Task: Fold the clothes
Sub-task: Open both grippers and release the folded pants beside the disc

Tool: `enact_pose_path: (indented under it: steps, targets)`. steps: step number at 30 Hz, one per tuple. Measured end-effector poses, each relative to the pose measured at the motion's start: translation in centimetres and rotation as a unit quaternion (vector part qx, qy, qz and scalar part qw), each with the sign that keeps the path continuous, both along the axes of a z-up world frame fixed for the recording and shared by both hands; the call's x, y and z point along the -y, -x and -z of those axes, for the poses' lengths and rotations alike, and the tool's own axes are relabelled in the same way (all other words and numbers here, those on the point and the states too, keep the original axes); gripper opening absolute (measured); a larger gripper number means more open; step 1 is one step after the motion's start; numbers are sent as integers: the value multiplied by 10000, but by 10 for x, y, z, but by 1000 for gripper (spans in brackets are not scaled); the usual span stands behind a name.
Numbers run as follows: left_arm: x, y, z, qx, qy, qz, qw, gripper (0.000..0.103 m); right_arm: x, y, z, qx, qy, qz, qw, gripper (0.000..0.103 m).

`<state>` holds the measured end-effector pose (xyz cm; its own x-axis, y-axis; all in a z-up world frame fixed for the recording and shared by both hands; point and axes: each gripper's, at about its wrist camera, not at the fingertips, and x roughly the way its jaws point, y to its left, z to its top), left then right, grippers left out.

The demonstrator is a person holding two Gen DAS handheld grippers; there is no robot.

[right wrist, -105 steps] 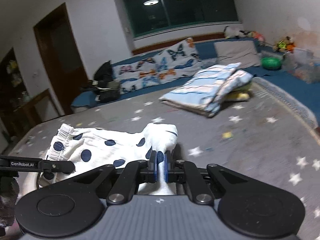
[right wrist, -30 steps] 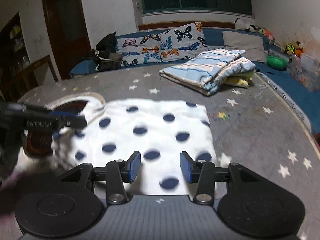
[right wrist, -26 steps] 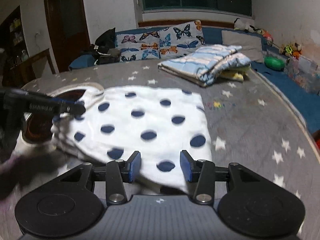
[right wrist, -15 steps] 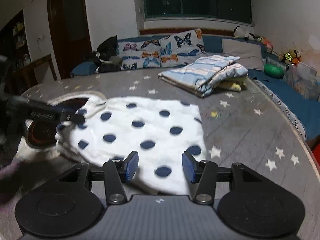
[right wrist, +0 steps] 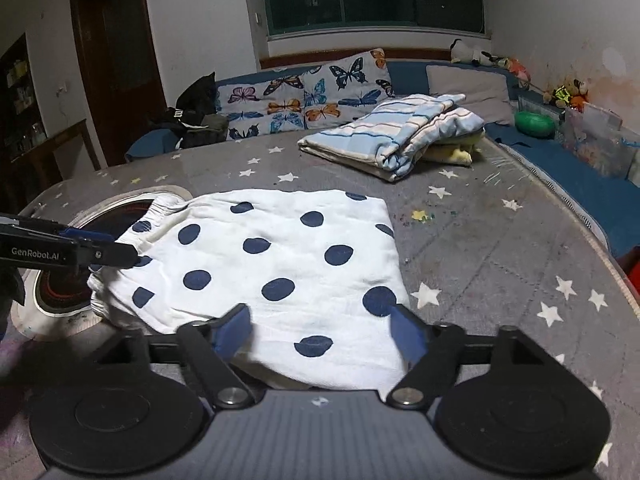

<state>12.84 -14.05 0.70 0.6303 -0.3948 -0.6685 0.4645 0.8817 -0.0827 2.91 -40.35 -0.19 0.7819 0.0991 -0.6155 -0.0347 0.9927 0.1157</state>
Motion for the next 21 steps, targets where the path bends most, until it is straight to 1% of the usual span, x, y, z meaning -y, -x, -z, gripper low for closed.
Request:
enact_pose_path:
  steps: [5,9,10,11,12,16,18,21]
  targets:
    - [-2,5,1,-29,6,-15,10000,61,-4,6,4,-16,26,70,10000,87]
    - [-3,11,0,-15,6,-27,10000,70,-6,14,3,40,-30,138,9999,93]
    - [-3,13,0,-1,5,-17,10000,71,-7,16,3,69,-48,151,9999,94]
    - [-3,14,0,5,8,-8,10000,73,-7,18,2,104,-50,180,9998,99]
    - [-4,16,-1,10,12,-1,10000,75,-8,20,2,128,-48,205,9997,101]
    - [-5,24,-1,41,7,14,10000,81,-13,27,1,160,-44,242,9996,103]
    - [-6,28,-2,62,6,6,10000,86,-17,31,1,161,1,269,9995,103]
    - [-9,34,-3,104,26,14,9999,88,-22,37,0,190,21,328,9993,103]
